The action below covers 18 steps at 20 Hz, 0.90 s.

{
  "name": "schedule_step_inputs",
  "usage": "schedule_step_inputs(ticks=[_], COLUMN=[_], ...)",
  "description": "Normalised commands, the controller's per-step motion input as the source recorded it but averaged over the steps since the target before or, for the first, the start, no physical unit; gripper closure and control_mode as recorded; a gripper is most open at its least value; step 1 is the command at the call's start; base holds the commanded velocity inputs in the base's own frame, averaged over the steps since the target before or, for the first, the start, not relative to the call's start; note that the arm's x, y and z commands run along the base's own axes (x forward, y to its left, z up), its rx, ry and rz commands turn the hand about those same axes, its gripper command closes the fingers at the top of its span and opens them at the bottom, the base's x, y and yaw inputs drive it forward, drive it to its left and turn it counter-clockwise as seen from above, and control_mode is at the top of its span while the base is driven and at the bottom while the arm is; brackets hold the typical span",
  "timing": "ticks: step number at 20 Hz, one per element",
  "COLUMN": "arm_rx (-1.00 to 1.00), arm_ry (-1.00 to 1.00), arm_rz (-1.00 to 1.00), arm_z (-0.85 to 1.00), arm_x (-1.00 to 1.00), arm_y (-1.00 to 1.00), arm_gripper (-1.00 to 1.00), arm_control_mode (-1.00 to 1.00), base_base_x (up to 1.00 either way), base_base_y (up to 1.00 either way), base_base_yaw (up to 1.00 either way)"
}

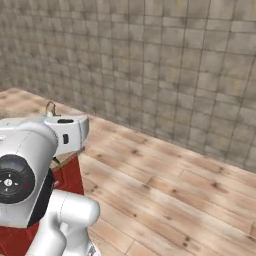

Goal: Retrieve the fish from the fridge and place it on the cutting board.

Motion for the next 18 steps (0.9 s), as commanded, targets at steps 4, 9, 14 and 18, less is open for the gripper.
schedule_step_inputs(ticks=[4,9,14,18], arm_rx=[0.00,0.00,0.00,0.00], arm_ry=[0.00,0.00,0.00,0.00], arm_rz=[0.00,0.00,0.00,0.00], arm_z=[0.00,0.00,0.00,0.00], arm_x=[0.00,0.00,0.00,0.00], arm_y=[0.00,0.00,0.00,0.00], arm_gripper=[1.00,1.00,1.00,1.00], arm_control_mode=[1.00,1.00,1.00,1.00], base_base_x=[0.91,0.37,0.00,0.06], base_base_y=[-0.25,-0.17,-0.08,-0.01], base_base_yaw=[0.60,0.74,0.83,0.84])
